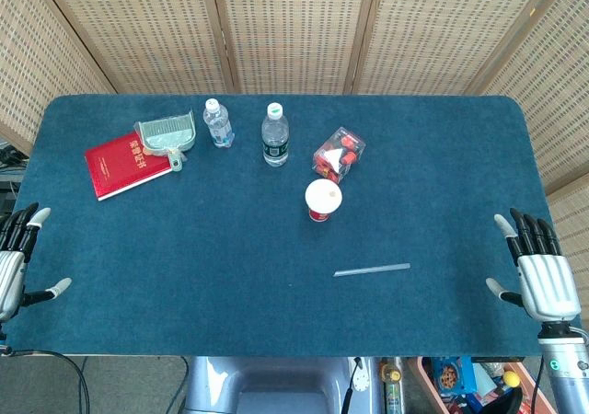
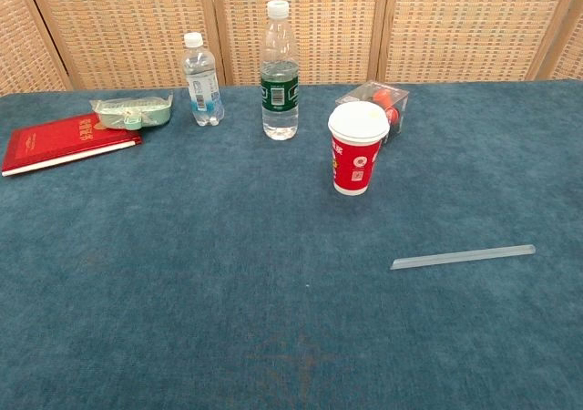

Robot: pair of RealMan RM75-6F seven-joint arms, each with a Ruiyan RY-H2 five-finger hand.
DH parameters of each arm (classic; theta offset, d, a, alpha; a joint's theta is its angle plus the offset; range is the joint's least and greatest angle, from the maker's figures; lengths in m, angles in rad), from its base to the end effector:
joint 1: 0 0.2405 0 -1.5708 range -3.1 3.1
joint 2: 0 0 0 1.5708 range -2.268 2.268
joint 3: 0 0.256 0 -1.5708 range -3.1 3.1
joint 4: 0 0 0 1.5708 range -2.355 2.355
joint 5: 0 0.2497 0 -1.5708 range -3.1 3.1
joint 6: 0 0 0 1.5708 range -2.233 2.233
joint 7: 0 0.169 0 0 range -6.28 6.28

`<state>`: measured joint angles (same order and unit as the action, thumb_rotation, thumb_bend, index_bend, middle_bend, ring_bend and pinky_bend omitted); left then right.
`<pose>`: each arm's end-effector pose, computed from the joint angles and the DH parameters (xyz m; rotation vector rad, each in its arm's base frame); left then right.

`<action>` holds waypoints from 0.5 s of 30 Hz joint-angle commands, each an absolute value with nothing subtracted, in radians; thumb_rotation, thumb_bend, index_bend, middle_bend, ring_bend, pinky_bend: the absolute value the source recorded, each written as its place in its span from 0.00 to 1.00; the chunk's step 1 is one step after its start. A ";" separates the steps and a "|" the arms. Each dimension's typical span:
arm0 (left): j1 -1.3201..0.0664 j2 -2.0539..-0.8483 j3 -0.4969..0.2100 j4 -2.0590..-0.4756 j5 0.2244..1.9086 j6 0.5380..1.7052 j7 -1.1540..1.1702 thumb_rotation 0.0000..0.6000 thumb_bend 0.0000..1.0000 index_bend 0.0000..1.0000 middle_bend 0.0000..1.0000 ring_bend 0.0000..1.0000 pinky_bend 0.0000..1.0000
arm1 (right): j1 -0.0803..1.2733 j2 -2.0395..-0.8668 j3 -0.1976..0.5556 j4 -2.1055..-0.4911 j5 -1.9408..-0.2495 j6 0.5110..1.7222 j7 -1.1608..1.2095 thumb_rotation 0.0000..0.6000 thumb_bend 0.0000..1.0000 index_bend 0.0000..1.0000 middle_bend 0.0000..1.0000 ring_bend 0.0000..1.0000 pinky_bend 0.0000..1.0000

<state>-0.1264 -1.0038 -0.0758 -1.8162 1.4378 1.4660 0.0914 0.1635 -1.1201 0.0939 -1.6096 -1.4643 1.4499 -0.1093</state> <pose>-0.2884 0.2243 0.1427 -1.3726 -0.9001 -0.9166 -0.3118 -0.2455 0.1268 1.4242 -0.7806 0.8765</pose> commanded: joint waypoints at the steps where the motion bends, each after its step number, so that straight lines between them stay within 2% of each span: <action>1: -0.127 -1.003 -0.077 -1.815 1.436 1.464 0.090 1.00 0.05 0.00 0.00 0.00 0.00 | 0.166 -1.122 0.090 -1.612 -1.471 1.445 -0.118 1.00 0.00 0.00 0.00 0.00 0.00; 7: -0.128 -1.001 -0.080 -1.813 1.433 1.464 0.082 1.00 0.05 0.00 0.00 0.00 0.00 | 0.178 -1.122 0.074 -1.614 -1.489 1.412 -0.117 1.00 0.00 0.03 0.00 0.00 0.00; 9: -0.129 -1.001 -0.081 -1.811 1.434 1.464 0.079 1.00 0.05 0.00 0.00 0.00 0.00 | 0.202 -1.127 0.071 -1.603 -1.515 1.385 -0.100 1.00 0.00 0.14 0.00 0.00 0.00; 11: -0.132 -1.003 -0.081 -1.812 1.433 1.458 0.083 1.00 0.05 0.00 0.00 0.00 0.00 | 0.252 -1.161 0.081 -1.556 -1.573 1.359 -0.043 1.00 0.05 0.32 0.03 0.00 0.00; 13: -0.137 -1.005 -0.080 -1.814 1.437 1.451 0.087 1.00 0.05 0.00 0.00 0.00 0.00 | 0.294 -1.204 0.087 -1.489 -1.620 1.347 0.040 1.00 0.12 0.40 0.05 0.00 0.00; 15: -0.140 -1.008 -0.078 -1.813 1.439 1.445 0.094 1.00 0.05 0.00 0.00 0.00 0.00 | 0.343 -1.238 0.084 -1.429 -1.638 1.288 0.131 1.00 0.19 0.44 0.05 0.00 0.00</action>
